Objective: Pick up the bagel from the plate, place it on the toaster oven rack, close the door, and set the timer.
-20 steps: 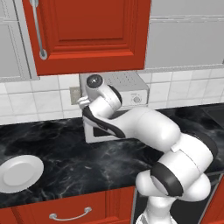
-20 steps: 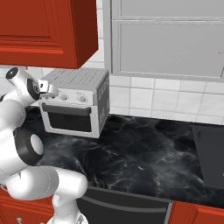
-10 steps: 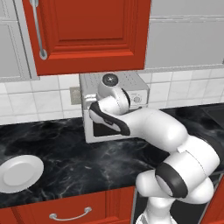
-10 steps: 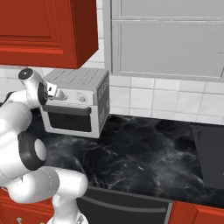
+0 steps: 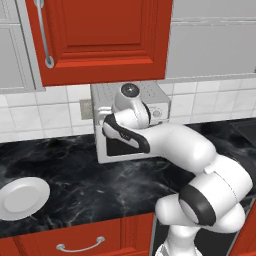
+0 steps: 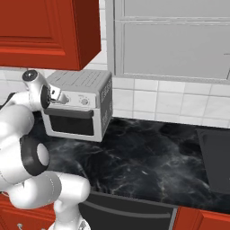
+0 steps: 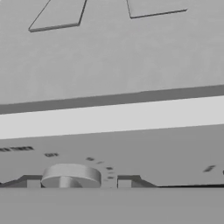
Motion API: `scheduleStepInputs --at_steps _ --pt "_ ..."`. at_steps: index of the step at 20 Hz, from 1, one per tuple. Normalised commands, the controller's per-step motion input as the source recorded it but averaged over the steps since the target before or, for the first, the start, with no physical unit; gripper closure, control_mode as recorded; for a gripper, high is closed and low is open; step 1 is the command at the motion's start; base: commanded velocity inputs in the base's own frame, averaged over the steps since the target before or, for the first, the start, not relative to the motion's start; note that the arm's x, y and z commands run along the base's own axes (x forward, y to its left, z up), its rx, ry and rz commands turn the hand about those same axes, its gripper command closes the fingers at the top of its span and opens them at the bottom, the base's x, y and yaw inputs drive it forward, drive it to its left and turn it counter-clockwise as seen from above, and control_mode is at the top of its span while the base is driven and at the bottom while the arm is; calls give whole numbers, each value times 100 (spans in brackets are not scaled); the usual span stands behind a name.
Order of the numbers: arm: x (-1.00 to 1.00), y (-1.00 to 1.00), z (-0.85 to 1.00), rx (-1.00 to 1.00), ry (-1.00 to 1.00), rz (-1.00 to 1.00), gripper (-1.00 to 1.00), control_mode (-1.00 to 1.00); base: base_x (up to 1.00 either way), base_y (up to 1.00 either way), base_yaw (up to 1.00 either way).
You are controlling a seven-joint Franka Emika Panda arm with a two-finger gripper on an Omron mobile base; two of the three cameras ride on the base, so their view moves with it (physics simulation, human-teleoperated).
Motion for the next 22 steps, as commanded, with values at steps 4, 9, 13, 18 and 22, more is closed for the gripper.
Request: scheduleStepInputs --at_steps 4,9,13,18,22 --pt "0 -85 72 22 -2 -3 100 -100 0 0 0" --pt "0 -84 79 22 -9 0 100 -100 0 0 0" --pt "-11 -85 85 20 -16 0 100 -100 0 0 0" --pt "-26 -82 87 18 -19 -2 100 -100 0 0 0" --pt "-20 -89 91 20 -12 -4 100 -100 0 0 0"
